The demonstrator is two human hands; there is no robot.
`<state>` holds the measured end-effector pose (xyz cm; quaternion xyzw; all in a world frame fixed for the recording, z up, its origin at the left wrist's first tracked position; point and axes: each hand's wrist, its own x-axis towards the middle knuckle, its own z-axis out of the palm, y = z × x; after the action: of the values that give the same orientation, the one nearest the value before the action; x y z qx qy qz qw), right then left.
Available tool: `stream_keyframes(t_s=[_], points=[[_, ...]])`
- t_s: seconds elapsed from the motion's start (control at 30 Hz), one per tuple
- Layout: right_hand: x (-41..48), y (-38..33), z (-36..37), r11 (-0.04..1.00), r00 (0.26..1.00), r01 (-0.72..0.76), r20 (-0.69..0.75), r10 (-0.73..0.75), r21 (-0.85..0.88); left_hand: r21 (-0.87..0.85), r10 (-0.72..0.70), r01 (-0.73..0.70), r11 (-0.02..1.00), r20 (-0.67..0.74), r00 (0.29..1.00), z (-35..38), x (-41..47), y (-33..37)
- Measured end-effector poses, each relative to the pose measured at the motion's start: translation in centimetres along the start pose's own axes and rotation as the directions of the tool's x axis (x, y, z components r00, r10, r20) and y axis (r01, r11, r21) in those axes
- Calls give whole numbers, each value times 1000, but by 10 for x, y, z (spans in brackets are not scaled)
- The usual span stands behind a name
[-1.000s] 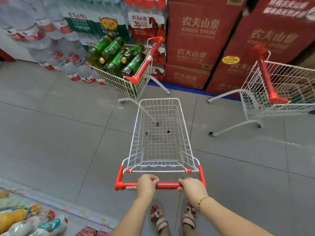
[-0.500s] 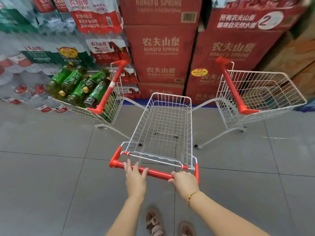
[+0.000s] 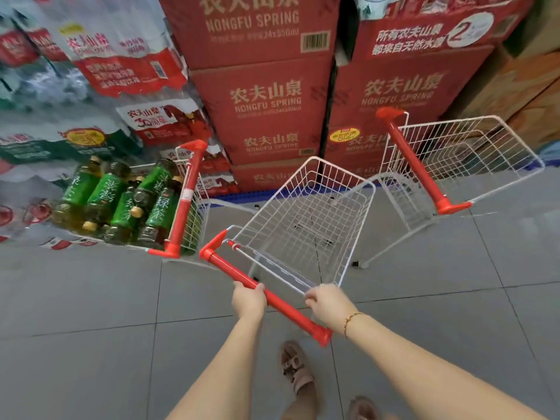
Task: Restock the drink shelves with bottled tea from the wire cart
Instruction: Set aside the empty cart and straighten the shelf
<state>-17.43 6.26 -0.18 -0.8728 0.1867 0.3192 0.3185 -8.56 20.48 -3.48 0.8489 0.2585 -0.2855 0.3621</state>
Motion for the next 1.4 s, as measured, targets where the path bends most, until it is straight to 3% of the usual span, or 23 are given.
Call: stream_keyframes(t_s=[0.1, 0.2, 0.3, 0.37, 0.57, 0.83, 1.0, 1.2, 1.4], points=[[11, 23, -67, 994, 944, -25, -325, 60, 108, -62, -17, 18, 998, 11, 1000, -5, 26, 21], [16, 57, -139, 971, 793, -69, -578, 192, 228, -63, -19, 23, 998, 62, 998, -5, 24, 28], [28, 99, -198, 963, 649, -150, -713, 265, 222, -69, -20, 25, 997, 69, 997, 3, 19, 26], [40, 123, -226, 956, 617, -217, -731, 289, 195, -49, -32, 34, 998, 56, 998, 9, 16, 24], [79, 173, -262, 890, 738, -450, -529, 420, 79, 29, -75, 74, 997, 20, 997, 14, 7, 25], [95, 205, -276, 936, 869, -350, -384, 311, -34, 28, -169, 169, 985, 1, 986, 33, -19, 28], [99, 208, -279, 945, 879, -326, -370, 301, -6, -63, -264, 267, 962, 60, 963, 55, -41, 23], [105, 205, -286, 944, 883, -330, -351, 310, 3, -140, -218, 231, 963, 105, 970, 84, -56, 41], [102, 217, -293, 940, 872, -327, -352, 339, 95, -16, -134, 137, 990, 106, 985, 107, -42, 77]])
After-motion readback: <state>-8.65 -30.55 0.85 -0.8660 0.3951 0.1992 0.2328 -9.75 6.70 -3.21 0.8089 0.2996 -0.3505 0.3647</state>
